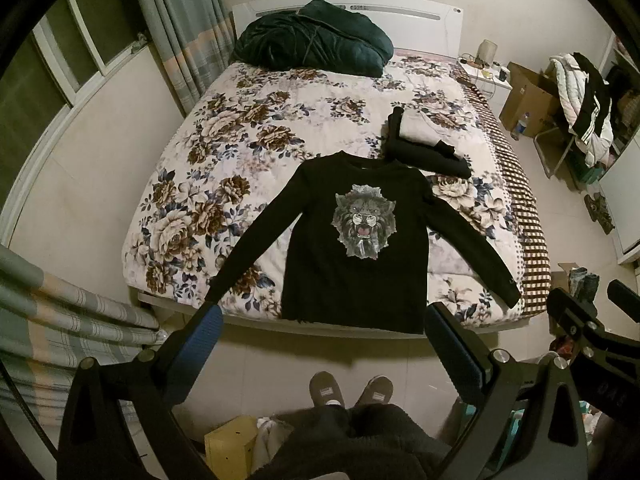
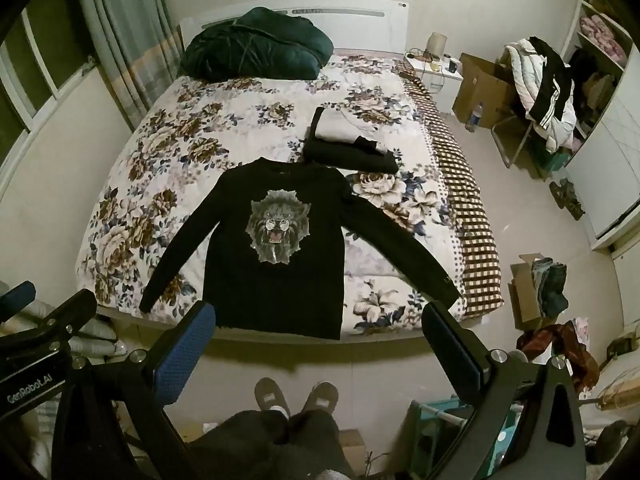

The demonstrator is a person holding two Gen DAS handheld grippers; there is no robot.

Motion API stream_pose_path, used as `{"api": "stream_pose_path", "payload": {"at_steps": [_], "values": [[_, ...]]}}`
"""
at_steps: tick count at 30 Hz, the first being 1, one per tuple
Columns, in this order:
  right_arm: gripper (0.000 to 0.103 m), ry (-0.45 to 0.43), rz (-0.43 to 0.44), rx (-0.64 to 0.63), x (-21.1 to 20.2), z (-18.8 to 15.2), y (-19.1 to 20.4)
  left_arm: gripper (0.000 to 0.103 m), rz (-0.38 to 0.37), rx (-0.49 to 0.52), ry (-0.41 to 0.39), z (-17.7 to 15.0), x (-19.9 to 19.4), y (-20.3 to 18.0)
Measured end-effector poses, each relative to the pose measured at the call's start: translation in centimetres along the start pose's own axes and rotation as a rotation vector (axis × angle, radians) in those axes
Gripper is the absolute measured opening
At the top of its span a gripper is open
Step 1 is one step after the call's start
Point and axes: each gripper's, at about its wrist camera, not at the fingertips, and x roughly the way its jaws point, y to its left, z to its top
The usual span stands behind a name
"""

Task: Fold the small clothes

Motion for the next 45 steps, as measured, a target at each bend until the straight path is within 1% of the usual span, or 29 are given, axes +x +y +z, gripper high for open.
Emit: {"api": "stream_pose_path", "payload": {"at_steps": [8,10,11,16,45], "values": [[0.103,-0.002,0.004,0.005,-0.4,0.3,-0.2,0.103,0.001,-0.001,0.001,0.2,-0.1,-0.1],[0.103,-0.005,0.003,0.006,-0.4,-0.1,0.0,0.103,0.002,0.001,0.0,0.2,-0.1,-0.1],[0.103,-0.005,0.003,0.006,-0.4,0.0,0.0,0.103,0.002,0.0,0.0,-0.6,-0.3,0.1],[0.103,-0.005,0.005,0.005,-0.5,0.0,-0.2,0.103,-0.001,-0.002,0.0,-0.8,-0.5,0.1],[0.103,-0.005,0.008,0.007,-0.5,-0.1,-0.3,0.103,-0.008,-0.005,-0.009,-0.7,-1.1,0.3]]}}
